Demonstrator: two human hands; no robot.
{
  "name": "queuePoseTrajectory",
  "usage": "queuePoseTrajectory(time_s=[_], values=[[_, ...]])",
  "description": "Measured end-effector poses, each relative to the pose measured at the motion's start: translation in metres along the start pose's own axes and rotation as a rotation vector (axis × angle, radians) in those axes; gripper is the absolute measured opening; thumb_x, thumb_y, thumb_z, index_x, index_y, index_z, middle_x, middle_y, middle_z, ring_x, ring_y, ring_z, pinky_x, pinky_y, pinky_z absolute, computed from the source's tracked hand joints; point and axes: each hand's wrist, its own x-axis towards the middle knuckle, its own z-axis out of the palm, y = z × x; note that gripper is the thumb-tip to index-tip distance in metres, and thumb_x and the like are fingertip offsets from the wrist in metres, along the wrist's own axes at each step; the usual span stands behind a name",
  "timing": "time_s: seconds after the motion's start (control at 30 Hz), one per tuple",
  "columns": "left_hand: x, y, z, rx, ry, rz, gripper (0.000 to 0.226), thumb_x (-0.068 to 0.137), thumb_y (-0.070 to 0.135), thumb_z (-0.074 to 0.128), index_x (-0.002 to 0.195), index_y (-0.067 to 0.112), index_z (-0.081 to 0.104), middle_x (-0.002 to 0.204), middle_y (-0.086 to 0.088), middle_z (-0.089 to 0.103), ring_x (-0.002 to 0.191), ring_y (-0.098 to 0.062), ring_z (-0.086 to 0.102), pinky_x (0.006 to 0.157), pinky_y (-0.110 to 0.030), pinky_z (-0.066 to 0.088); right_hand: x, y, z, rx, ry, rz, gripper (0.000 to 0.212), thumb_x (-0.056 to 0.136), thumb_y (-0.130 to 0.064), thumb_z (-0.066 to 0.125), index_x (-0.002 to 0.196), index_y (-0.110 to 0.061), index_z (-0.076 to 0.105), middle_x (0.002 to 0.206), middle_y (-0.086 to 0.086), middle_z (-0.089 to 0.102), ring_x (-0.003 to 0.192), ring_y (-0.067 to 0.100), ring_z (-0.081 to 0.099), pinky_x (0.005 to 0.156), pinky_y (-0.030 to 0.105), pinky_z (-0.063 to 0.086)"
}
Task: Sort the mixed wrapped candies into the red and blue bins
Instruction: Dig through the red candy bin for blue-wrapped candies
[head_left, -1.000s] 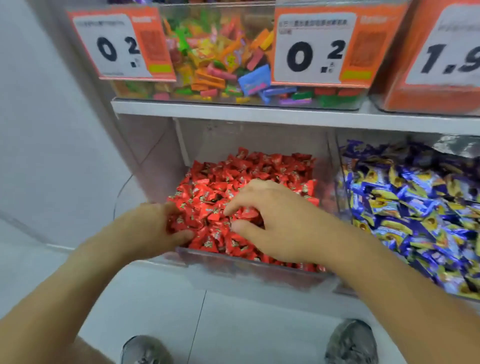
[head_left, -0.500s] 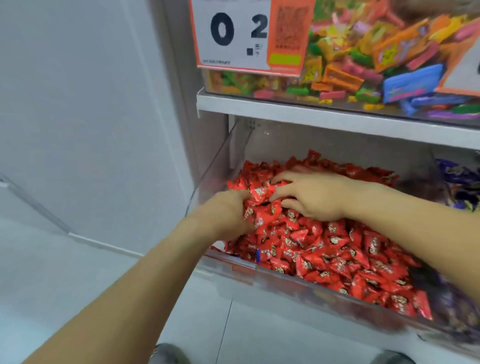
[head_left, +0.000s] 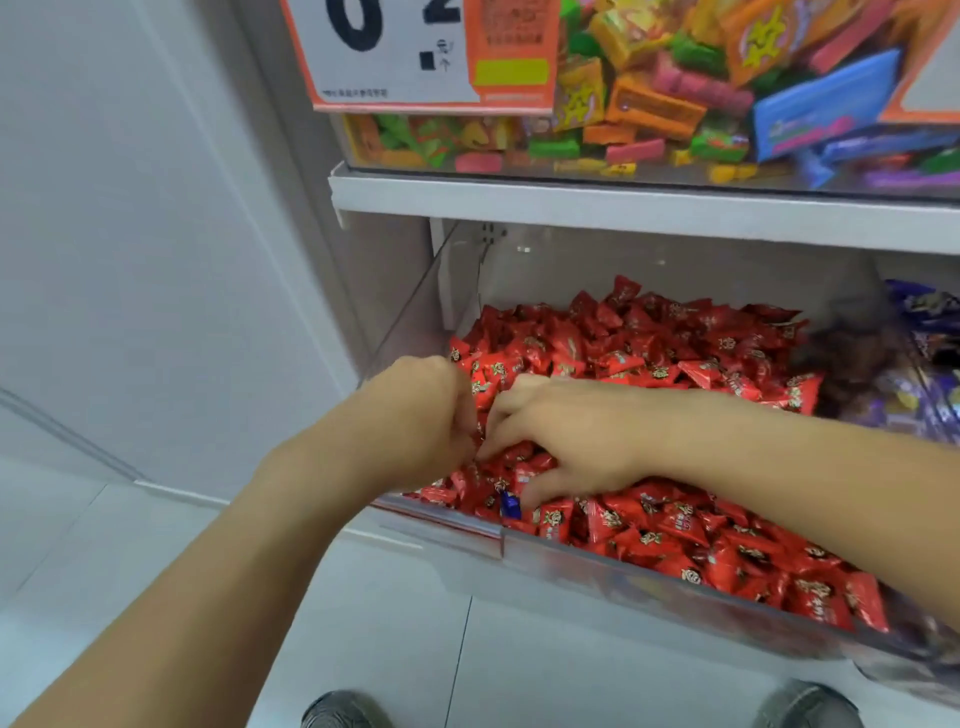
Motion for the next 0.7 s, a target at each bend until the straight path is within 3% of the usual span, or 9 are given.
queuePoseTrajectory(time_s=[0.07, 0.13, 0.23, 0.33, 0.43, 0.53, 0.6, 0.7], values=[[-0.001, 0.002, 0.000, 0.053, -0.195, 0.005, 0.015, 0.082, 0.035, 0.075, 0.091, 0.023, 0.076, 0.089, 0.005, 0.072, 0.084, -0.015, 0.066, 0.071, -0.024, 0.051, -0.002, 0.011, -0.001, -0.077, 0.021, 0.053, 0.041, 0.087, -0.048, 0.070, 0.125, -0.034, 0.064, 0.122, -0.010, 0.057, 0.115, 0.013, 0.045, 0.097, 0.037, 0.043], [0.002, 0.004, 0.004, 0.138, -0.327, 0.023, 0.026, 0.080, 0.042, 0.075, 0.100, 0.025, 0.076, 0.093, 0.008, 0.071, 0.090, -0.014, 0.065, 0.076, -0.023, 0.051, -0.005, 0.018, 0.000, -0.155, 0.077, 0.111, 0.023, 0.088, -0.030, 0.067, 0.111, -0.035, 0.068, 0.114, -0.012, 0.060, 0.113, 0.014, 0.051, 0.092, 0.038, 0.046], [0.011, 0.002, 0.007, 0.141, -0.400, 0.017, 0.036, 0.076, 0.045, 0.078, 0.109, 0.033, 0.072, 0.088, 0.018, 0.059, 0.092, -0.010, 0.061, 0.077, -0.017, 0.043, -0.008, 0.021, -0.003, -0.164, 0.098, 0.215, 0.027, 0.084, -0.017, 0.065, 0.105, -0.034, 0.069, 0.111, -0.013, 0.064, 0.116, 0.015, 0.052, 0.094, 0.041, 0.047], [0.017, -0.001, 0.010, 0.110, -0.427, 0.037, 0.043, 0.073, 0.047, 0.081, 0.112, 0.037, 0.069, 0.099, 0.018, 0.060, 0.092, -0.008, 0.057, 0.079, -0.017, 0.042, -0.014, 0.011, -0.012, 0.020, 0.121, 0.207, 0.019, 0.087, -0.040, 0.070, 0.105, -0.035, 0.071, 0.108, -0.018, 0.064, 0.116, 0.010, 0.044, 0.099, 0.041, 0.039], [0.018, -0.004, 0.015, 0.097, -0.411, 0.071, 0.042, 0.075, 0.043, 0.081, 0.115, 0.038, 0.067, 0.099, 0.017, 0.058, 0.086, -0.008, 0.054, 0.076, -0.016, 0.041, -0.012, -0.004, -0.005, 0.091, 0.081, 0.184, 0.035, 0.081, -0.062, 0.069, 0.103, -0.035, 0.070, 0.095, -0.015, 0.064, 0.104, 0.009, 0.040, 0.094, 0.041, 0.033], [0.018, -0.007, 0.016, 0.102, -0.424, 0.096, 0.042, 0.077, 0.040, 0.080, 0.116, 0.039, 0.066, 0.096, 0.019, 0.052, 0.083, -0.006, 0.051, 0.074, -0.014, 0.040, -0.006, -0.012, 0.009, -0.010, 0.023, 0.142, 0.026, 0.085, -0.053, 0.067, 0.100, -0.031, 0.067, 0.087, -0.013, 0.060, 0.097, 0.012, 0.034, 0.088, 0.041, 0.027], [0.018, -0.008, 0.017, 0.079, -0.432, 0.102, 0.038, 0.078, 0.035, 0.080, 0.114, 0.037, 0.068, 0.085, 0.021, 0.052, 0.073, -0.002, 0.050, 0.063, -0.007, 0.036, -0.006, -0.011, 0.013, 0.020, 0.023, 0.118, 0.012, 0.087, -0.040, 0.068, 0.095, -0.031, 0.066, 0.081, -0.017, 0.057, 0.096, 0.011, 0.032, 0.087, 0.040, 0.025], [0.021, -0.011, 0.019, -0.022, -0.380, 0.084, 0.020, 0.084, 0.025, 0.072, 0.103, 0.032, 0.074, 0.084, 0.016, 0.066, 0.073, -0.006, 0.059, 0.062, -0.009, 0.043, -0.010, -0.005, 0.012, 0.147, 0.046, 0.169, 0.011, 0.086, -0.039, 0.071, 0.089, -0.031, 0.065, 0.083, -0.016, 0.057, 0.094, 0.007, 0.028, 0.092, 0.038, 0.027]])
